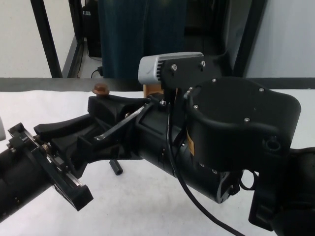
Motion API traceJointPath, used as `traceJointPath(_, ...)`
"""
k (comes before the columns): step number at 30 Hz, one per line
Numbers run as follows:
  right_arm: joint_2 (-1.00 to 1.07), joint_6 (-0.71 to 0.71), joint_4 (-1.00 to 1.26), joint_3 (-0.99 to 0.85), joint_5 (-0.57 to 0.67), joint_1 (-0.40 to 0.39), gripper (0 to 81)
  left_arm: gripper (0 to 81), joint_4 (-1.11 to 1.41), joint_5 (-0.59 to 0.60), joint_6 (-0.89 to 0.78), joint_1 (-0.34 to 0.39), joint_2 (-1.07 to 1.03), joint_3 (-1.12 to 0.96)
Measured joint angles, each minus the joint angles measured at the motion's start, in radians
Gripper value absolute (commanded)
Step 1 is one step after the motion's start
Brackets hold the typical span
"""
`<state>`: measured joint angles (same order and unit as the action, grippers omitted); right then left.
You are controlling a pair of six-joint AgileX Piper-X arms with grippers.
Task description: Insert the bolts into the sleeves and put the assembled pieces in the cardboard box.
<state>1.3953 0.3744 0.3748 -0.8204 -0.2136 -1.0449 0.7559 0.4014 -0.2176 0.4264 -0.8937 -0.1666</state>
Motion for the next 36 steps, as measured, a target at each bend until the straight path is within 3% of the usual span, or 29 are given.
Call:
traceJointPath(8,0.000,0.032,0.000,0.000,-0.005,-0.001,0.5,0.8,0.000,0.000,0.000,0.000,0.000,0.000)
traceJointPath(10,0.000,0.030,0.000,0.000,-0.005,-0.001,4.7,0.8,0.000,0.002,0.002,0.000,0.000,0.000)
traceJointPath(12,0.000,0.023,0.000,0.000,-0.005,-0.001,12.7,0.8,0.000,0.001,0.002,0.000,0.000,0.000)
traceJointPath(16,0.000,0.020,0.000,0.000,-0.005,-0.001,38.2,0.8,0.000,0.001,0.004,0.000,0.000,0.000)
traceJointPath(19,-0.002,0.020,0.000,0.000,0.015,-0.005,47.1,0.8,-0.008,0.012,0.004,0.000,0.000,0.000)
traceJointPath(25,-0.002,-0.053,0.000,0.000,0.041,-0.012,47.7,0.8,-0.008,0.015,0.009,0.000,0.000,0.002)
traceJointPath(36,-0.007,-0.061,-0.052,0.000,0.045,-0.012,50.0,0.8,-0.021,0.005,0.046,0.000,0.000,0.008)
